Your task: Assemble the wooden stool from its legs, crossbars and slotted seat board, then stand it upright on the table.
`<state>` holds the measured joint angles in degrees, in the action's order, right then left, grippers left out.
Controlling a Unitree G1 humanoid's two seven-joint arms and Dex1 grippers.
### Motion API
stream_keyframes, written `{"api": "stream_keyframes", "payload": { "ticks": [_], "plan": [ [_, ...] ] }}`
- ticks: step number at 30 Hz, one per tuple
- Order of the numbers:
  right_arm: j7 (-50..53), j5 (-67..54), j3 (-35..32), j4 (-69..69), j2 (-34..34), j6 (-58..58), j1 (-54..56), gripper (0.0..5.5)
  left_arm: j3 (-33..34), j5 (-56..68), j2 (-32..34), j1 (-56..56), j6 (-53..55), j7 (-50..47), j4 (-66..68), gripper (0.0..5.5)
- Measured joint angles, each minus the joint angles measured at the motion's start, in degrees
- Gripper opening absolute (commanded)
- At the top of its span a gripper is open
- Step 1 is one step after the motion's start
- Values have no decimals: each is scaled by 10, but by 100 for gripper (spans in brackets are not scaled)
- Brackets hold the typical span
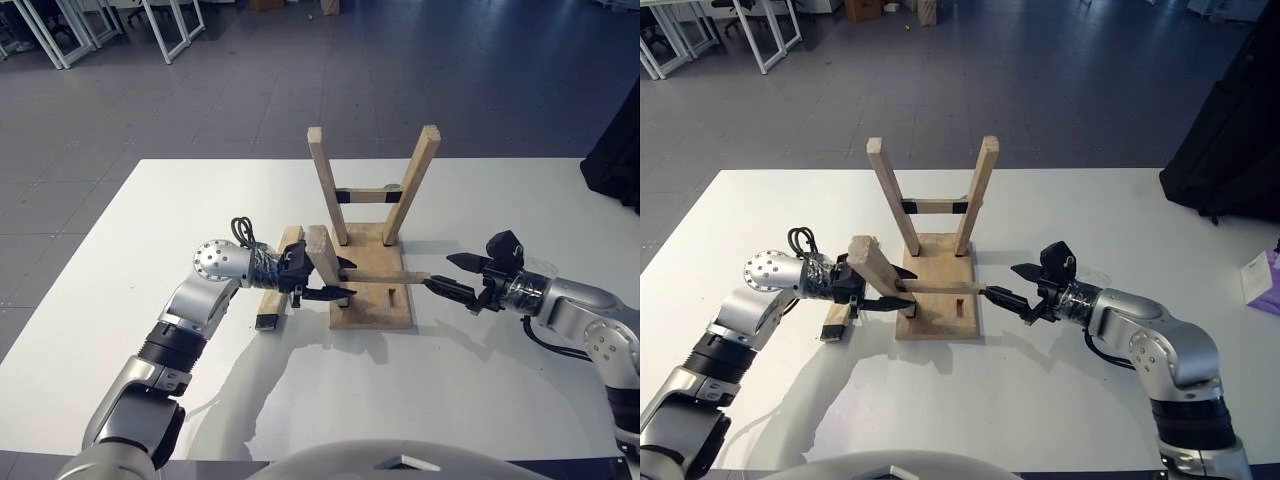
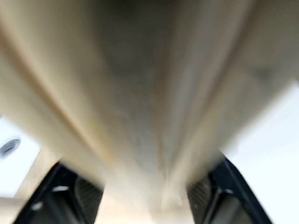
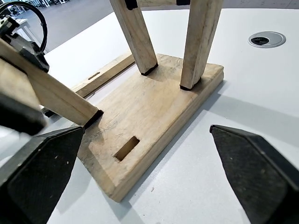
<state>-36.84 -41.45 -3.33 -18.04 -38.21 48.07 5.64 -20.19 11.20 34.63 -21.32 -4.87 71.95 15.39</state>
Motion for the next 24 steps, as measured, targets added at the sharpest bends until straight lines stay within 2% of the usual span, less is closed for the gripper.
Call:
{"api": "stream_keyframes", "payload": {
  "ticks": [6,8,11,14,16,18,19,21,24],
  "plan": [
    [-1,13,0,6,7,-3,0,499,12,-13,-6,-22,-47,7,22,379],
    [-1,14,-1,7,7,-3,0,499,18,-18,6,-27,-51,17,14,379],
    [3,14,-12,2,7,-4,-11,499,29,-50,60,-18,-40,18,-6,379],
    [14,14,-24,-14,12,-4,-38,499,87,-37,114,60,45,-12,-94,379],
    [21,14,-30,-23,16,-4,-47,499,135,-19,121,116,109,-57,-170,379],
    [29,14,-32,-28,20,-4,-53,499,184,-20,103,148,204,-150,-233,379],
    [35,13,-33,-29,21,-4,-55,499,219,-20,70,159,283,-227,-278,379],
    [47,13,-37,-33,27,-4,-60,499,263,-21,-11,173,390,-338,-351,379],
    [83,13,-49,-50,47,0,-74,499,300,-37,-174,227,582,-530,-491,379]
  ]
}}
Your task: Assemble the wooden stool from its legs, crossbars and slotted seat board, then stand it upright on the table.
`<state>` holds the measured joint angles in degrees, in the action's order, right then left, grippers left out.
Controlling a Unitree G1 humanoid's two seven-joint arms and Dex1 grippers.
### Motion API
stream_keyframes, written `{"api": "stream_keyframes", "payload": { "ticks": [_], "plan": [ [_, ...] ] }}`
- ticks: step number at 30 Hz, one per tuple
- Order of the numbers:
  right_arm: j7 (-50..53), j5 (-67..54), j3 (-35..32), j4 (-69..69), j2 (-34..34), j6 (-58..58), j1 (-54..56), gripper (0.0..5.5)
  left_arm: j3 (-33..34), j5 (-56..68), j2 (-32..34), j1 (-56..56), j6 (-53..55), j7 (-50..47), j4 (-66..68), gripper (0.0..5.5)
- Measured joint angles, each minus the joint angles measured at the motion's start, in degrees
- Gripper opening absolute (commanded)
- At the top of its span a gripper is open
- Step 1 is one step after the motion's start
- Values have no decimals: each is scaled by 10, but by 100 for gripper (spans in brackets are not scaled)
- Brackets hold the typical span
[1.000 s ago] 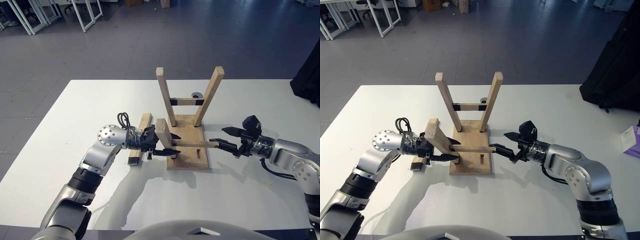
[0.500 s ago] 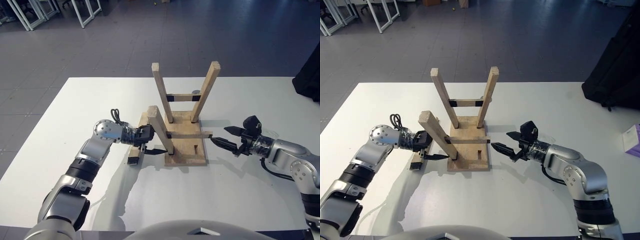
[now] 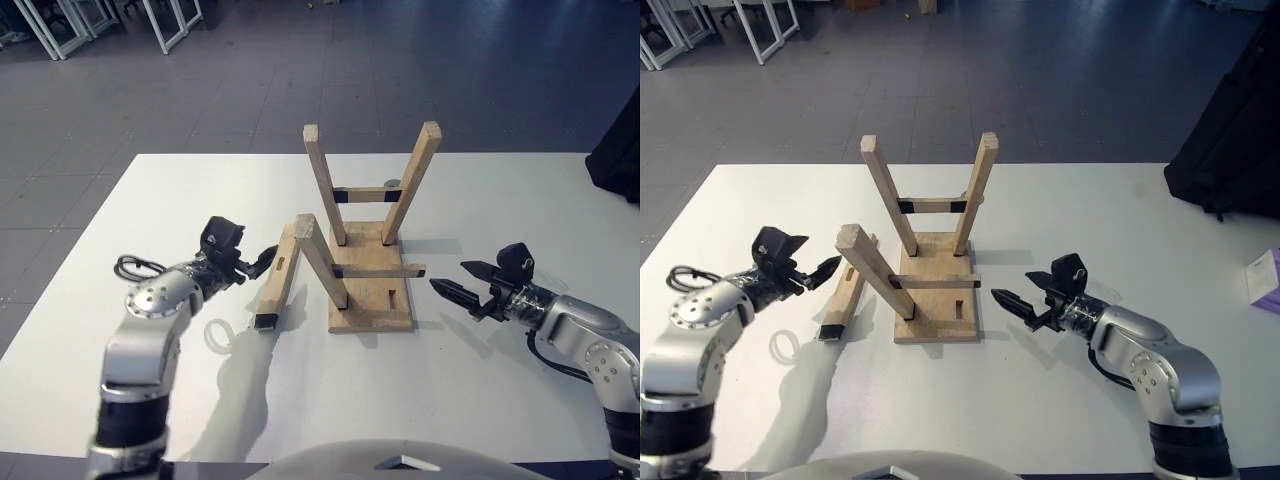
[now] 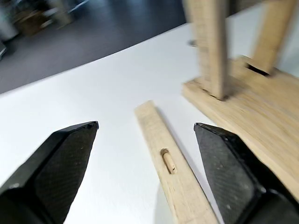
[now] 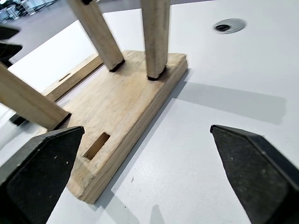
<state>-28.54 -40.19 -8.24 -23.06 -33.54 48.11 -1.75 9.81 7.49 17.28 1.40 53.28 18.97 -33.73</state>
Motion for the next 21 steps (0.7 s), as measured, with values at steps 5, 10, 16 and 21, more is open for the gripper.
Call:
{"api": "stream_keyframes", "payload": {
  "ticks": [5,10,16,21],
  "plan": [
    [27,-4,-1,-19,16,16,-3,499,-38,-9,-84,57,117,-91,-74,438],
    [33,-4,3,-24,20,21,-3,499,-64,-10,-65,76,120,-92,-61,438],
    [33,-4,6,-29,23,23,11,499,-70,-9,-45,125,22,-79,25,419],
    [32,-2,6,-8,27,23,38,499,-47,2,-76,123,-60,-88,84,347]
  ]
}}
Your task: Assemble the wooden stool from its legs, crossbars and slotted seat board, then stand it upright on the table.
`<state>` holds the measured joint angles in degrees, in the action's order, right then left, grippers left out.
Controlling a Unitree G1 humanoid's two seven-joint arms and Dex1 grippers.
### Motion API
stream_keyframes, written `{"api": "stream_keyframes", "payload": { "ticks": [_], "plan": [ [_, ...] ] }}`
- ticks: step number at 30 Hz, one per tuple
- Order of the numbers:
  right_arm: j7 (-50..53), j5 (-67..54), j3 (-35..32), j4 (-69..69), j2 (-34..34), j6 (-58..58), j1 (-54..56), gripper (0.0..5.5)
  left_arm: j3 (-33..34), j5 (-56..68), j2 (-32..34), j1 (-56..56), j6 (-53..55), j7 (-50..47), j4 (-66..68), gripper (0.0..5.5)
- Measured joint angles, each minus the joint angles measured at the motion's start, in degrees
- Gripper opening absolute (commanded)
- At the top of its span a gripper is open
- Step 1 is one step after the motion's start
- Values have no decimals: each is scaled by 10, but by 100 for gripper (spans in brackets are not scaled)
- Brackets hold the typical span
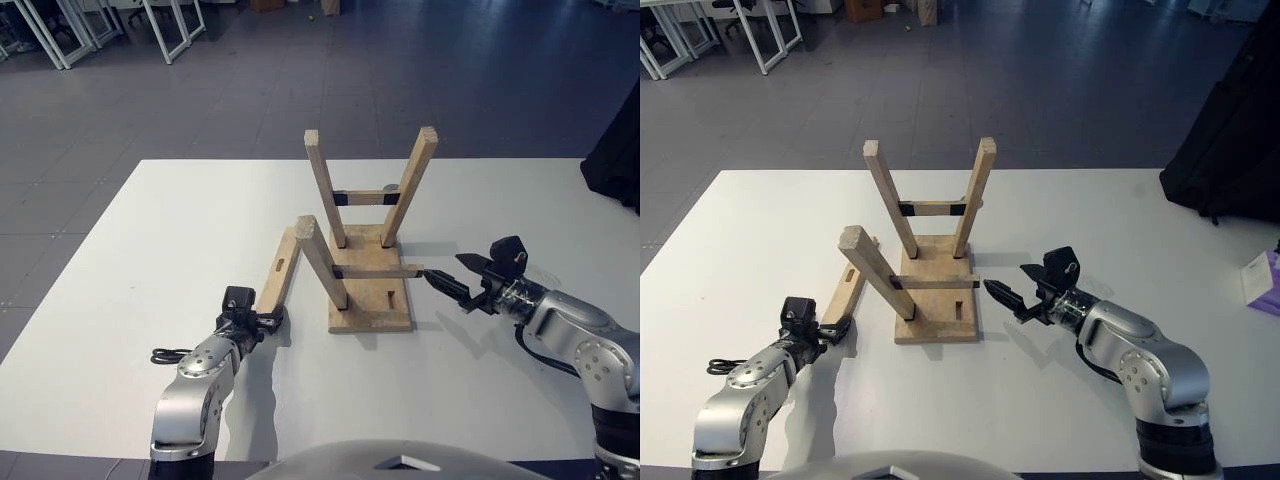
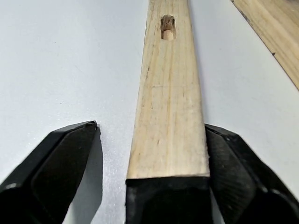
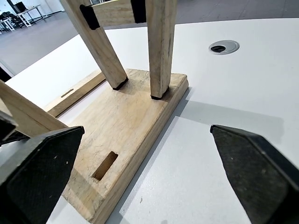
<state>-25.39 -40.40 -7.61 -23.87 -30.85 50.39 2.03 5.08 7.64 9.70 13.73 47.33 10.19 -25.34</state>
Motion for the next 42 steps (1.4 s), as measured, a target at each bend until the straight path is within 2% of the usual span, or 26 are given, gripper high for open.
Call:
{"api": "stream_keyframes", "payload": {
  "ticks": [9,16,19,21,24,27,30,32,38,42],
  "plan": [
    [-2,10,0,20,-2,0,13,499,-4,1,-7,-6,-61,0,42,212],
    [-2,25,-10,46,-13,-2,56,499,37,62,-29,-16,-96,10,72,204],
    [1,18,-18,46,-16,14,106,499,112,206,-38,-41,-88,72,61,204],
    [1,6,-22,44,-16,25,140,499,167,337,-12,-91,-74,109,33,204],
    [1,-44,-32,51,-7,53,202,499,239,558,66,-160,-30,150,30,203],
    [13,-220,-74,94,35,110,313,499,261,731,172,-258,31,227,49,203],
    [36,-434,-92,156,69,156,409,499,195,773,235,-385,89,315,96,203],
    [65,-500,-87,180,74,163,443,499,141,748,237,-444,93,351,137,203],
    [99,-557,-53,219,75,162,472,499,56,665,223,-467,86,413,179,203],
    [102,-566,-42,230,79,159,484,428,37,635,221,-467,83,432,183,203]
  ]
}}
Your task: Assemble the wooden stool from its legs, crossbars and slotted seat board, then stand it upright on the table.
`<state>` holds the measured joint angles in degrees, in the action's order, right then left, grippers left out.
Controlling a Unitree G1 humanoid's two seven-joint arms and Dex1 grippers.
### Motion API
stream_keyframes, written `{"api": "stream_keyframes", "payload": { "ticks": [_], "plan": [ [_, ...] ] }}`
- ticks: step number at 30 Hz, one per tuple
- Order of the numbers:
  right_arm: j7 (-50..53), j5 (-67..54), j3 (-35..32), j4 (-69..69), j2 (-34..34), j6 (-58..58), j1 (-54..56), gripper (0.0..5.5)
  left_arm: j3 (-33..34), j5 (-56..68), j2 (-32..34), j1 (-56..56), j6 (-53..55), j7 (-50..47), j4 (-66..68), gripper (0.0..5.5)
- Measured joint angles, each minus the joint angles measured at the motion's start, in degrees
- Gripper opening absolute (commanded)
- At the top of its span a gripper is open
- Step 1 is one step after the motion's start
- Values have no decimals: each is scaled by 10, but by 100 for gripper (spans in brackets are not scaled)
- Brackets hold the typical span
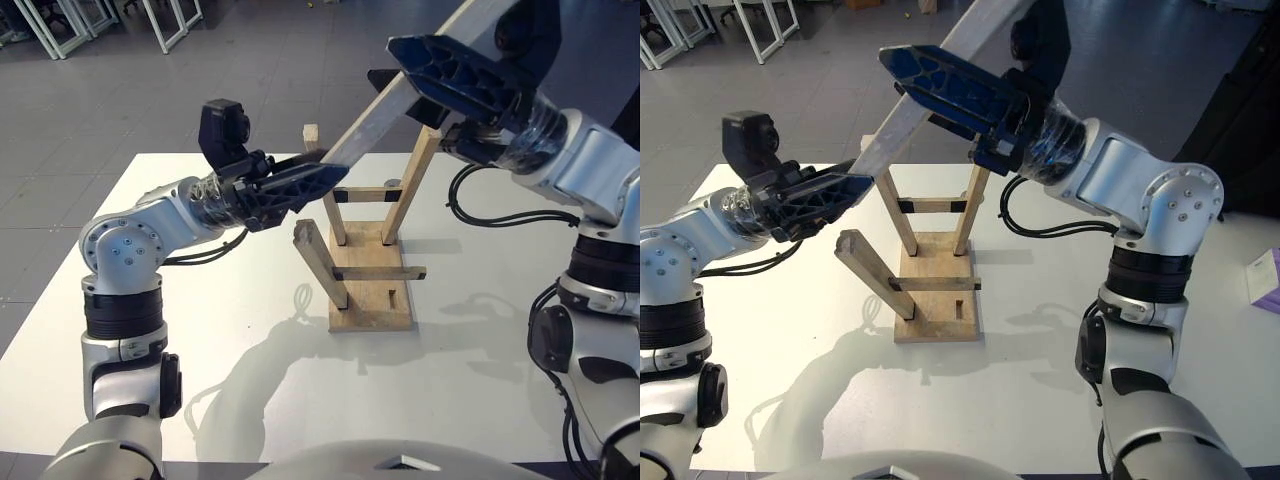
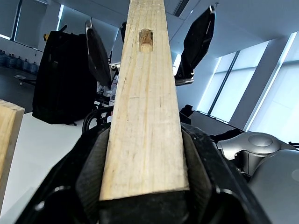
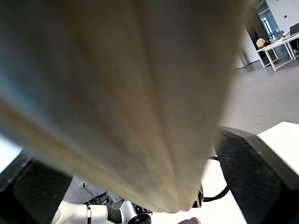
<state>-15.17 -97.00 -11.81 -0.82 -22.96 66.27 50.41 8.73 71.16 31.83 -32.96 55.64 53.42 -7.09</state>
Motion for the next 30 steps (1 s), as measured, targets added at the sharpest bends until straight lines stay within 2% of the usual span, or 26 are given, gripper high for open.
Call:
{"api": "stream_keyframes", "payload": {
  "ticks": [12,17,18,24,27,30],
  "plan": [
    [-33,48,19,-1,-21,0,0,220,3,-40,3,-6,-8,34,17,203],
    [-33,60,20,-3,-22,-1,0,215,3,-63,3,-6,-18,40,17,203],
    [-34,64,20,-2,-22,-2,0,214,2,-66,2,-7,-21,40,17,240],
    [-60,93,14,22,-28,-7,7,206,30,-71,-4,-38,-27,16,69,318],
    [-83,120,2,47,-53,-12,32,206,33,-89,2,-39,-38,19,83,377],
    [-132,182,-16,82,-120,-21,52,206,66,-95,21,-37,-47,18,90,428]
  ]
}}
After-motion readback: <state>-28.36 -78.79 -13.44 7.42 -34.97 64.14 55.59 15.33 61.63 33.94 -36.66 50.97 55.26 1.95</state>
